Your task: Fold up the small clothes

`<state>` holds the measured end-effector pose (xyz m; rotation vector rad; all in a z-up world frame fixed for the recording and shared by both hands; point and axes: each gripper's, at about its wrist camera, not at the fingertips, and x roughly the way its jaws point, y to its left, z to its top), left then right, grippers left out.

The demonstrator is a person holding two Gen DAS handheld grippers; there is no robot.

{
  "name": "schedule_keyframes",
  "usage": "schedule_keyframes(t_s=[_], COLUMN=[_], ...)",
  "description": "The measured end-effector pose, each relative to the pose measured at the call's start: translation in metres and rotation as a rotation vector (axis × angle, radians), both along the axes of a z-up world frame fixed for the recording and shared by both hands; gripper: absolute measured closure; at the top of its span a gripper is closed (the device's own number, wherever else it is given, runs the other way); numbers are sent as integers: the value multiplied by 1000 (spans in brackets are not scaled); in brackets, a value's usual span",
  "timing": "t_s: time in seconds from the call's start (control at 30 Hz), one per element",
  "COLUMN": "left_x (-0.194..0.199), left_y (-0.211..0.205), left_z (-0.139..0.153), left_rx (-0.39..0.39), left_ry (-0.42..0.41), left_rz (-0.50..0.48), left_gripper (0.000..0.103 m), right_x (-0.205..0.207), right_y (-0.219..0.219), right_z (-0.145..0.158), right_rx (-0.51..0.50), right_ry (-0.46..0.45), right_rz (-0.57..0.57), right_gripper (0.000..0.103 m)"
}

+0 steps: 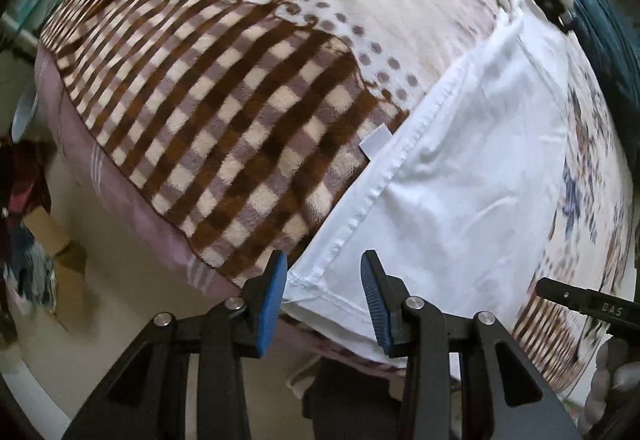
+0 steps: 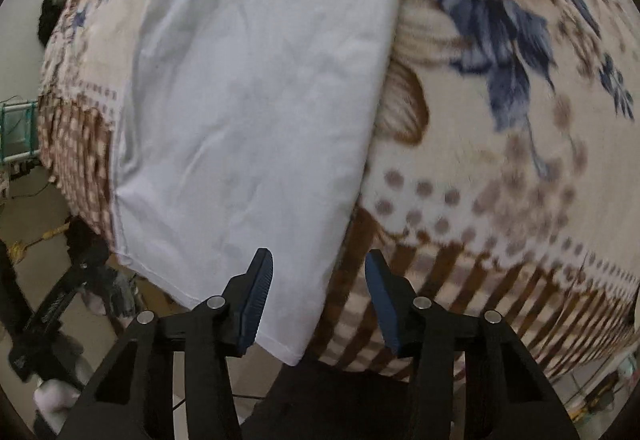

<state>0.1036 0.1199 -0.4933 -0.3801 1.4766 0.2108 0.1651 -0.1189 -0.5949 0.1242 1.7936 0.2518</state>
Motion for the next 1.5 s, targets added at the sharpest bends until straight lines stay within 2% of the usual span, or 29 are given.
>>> schedule_keyframes(t_s=[0.07,0.17,0.2,0.23,0.27,0.33,0.5,0.63,0.73,0.8,0.9,1.0,1.1,1.17,1.23,1.27,1.3,1.37,1.4,1.43,1.47,1.5], left_x=[4,2,1,1,2,5,15,13,9,7,9,11,16,19,21,20,20,18,18,16,14,12], left_y=[-5,-17,-20,-26,-34,-42,-52,-41,-31,-21,-1,3,-6,-16,-26,-27,-29,-34,-36,-38,-38,-37], left_z=[-7,-19,-19,-19,-20,-19,-11,2,3,0,-7,-10,-15,-24,-34,-35,-34,-27,-25,-21,-16,-14], left_rx=[26,-4,-18,-26,-21,-15,-70,-112,-134,-138,-205,-241,-272,-257,-244,-238,-227,-213,-204,-195,-188,-184], left_ry=[4,-18,-44,-64,-76,-107,-160,-181,-177,-169,-139,-125,-101,-71,-56,-63,-82,-114,-119,-125,-134,-137], left_rz=[-42,-83,-95,-110,-136,-180,-189,-185,-193,-187,-137,-151,-202,-248,-281,-291,-297,-313,-319,-323,-315,-309], left_gripper=[67,68,75,90,98,101,103,103,103,103,102,99,91,91,92,93,102,103,103,103,103,103], right_x=[-9,-28,-34,-40,-45,-53,-76,-84,-87,-88,-87,-87,-92,-94,-100,-105,-110,-115,-117,-120,-123,-124], right_y=[3,10,11,12,12,12,7,-6,-21,-34,-46,-63,-92,-106,-113,-116,-114,-112,-112,-114,-113,-114], right_z=[-8,-24,-26,-27,-28,-28,-11,13,21,20,11,5,11,17,22,20,18,7,0,-4,-5,-4], right_rx=[-6,1,4,1,-5,-3,-23,-34,-49,-61,-74,-50,23,62,76,82,81,74,75,69,62,44], right_ry=[12,31,22,4,-13,-42,-141,-184,-182,-166,-120,-72,-21,-11,-7,3,14,48,64,67,50,36], right_rz=[-15,-54,-68,-78,-85,-116,-159,-178,-186,-204,-254,-299,-382,-419,-439,-445,-443,-439,-442,-448,-451,-445], right_gripper=[52,54,62,67,77,95,98,99,99,99,100,100,99,91,65,62,60,60,61,67,95,100])
